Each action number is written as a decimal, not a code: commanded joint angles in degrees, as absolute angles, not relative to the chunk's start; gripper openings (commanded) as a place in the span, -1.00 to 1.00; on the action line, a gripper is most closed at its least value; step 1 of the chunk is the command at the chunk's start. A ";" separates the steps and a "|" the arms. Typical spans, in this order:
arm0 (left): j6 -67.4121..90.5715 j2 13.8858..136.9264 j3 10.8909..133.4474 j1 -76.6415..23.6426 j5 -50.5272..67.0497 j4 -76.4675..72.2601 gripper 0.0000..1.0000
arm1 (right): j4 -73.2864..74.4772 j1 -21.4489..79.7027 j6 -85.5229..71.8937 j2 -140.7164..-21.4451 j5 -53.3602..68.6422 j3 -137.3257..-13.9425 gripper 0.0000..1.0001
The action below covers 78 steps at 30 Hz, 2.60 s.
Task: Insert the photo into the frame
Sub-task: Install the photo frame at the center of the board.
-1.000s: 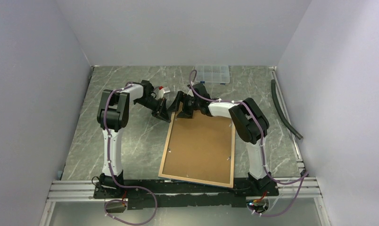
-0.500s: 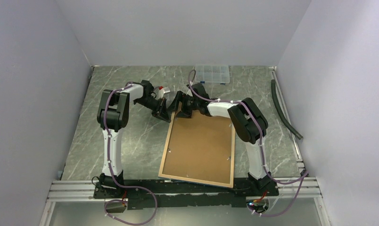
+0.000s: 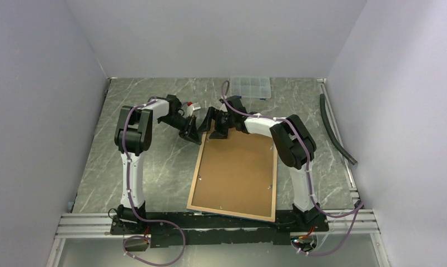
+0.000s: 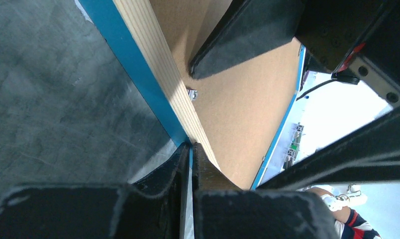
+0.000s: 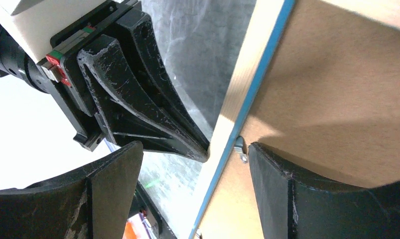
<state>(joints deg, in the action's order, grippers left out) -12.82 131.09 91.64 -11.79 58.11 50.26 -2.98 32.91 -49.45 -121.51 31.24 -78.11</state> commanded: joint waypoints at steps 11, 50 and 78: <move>-15.25 132.57 90.68 -13.88 52.74 49.90 -0.81 | 3.47 32.40 -43.75 -125.86 35.67 -82.35 0.64; -15.66 131.99 90.17 -13.80 53.16 49.93 -0.83 | 10.17 33.69 -40.03 -124.80 41.59 -84.01 0.61; -17.85 129.67 90.42 -10.92 53.71 52.80 -0.80 | 13.28 34.67 -39.94 -128.74 45.89 -93.72 0.63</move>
<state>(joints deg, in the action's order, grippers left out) -13.45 131.04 91.55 -11.38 57.56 53.25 11.18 32.71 -39.88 -128.49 43.97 -90.83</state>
